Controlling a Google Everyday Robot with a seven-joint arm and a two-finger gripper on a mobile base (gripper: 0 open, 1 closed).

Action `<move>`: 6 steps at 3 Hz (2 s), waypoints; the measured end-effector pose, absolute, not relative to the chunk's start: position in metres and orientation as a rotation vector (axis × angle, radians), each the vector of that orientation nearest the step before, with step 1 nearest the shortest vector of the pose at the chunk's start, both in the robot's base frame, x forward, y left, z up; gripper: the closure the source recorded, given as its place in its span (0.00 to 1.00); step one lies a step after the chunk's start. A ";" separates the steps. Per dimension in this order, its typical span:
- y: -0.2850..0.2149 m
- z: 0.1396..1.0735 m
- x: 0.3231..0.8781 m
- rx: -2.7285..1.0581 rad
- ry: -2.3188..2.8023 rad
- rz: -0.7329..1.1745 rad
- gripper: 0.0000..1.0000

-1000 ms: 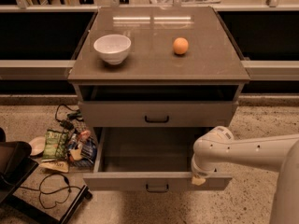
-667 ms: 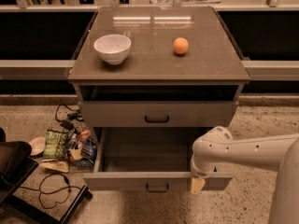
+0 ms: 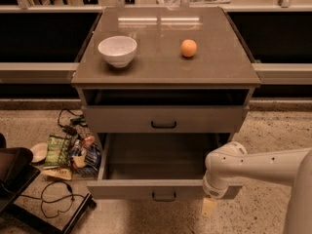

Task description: Open middle drawer

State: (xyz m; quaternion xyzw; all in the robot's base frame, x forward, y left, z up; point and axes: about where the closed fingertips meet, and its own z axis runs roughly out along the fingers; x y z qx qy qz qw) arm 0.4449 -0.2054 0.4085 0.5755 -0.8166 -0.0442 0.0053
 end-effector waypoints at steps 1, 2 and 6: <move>-0.194 0.419 0.406 1.707 -2.543 -0.182 0.56; -0.194 0.419 0.406 1.707 -2.543 -0.182 0.79; -0.188 0.435 0.378 1.675 -2.557 -0.140 1.00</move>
Offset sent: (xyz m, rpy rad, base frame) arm -0.1302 0.0360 0.1115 -0.2230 0.1581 -0.1239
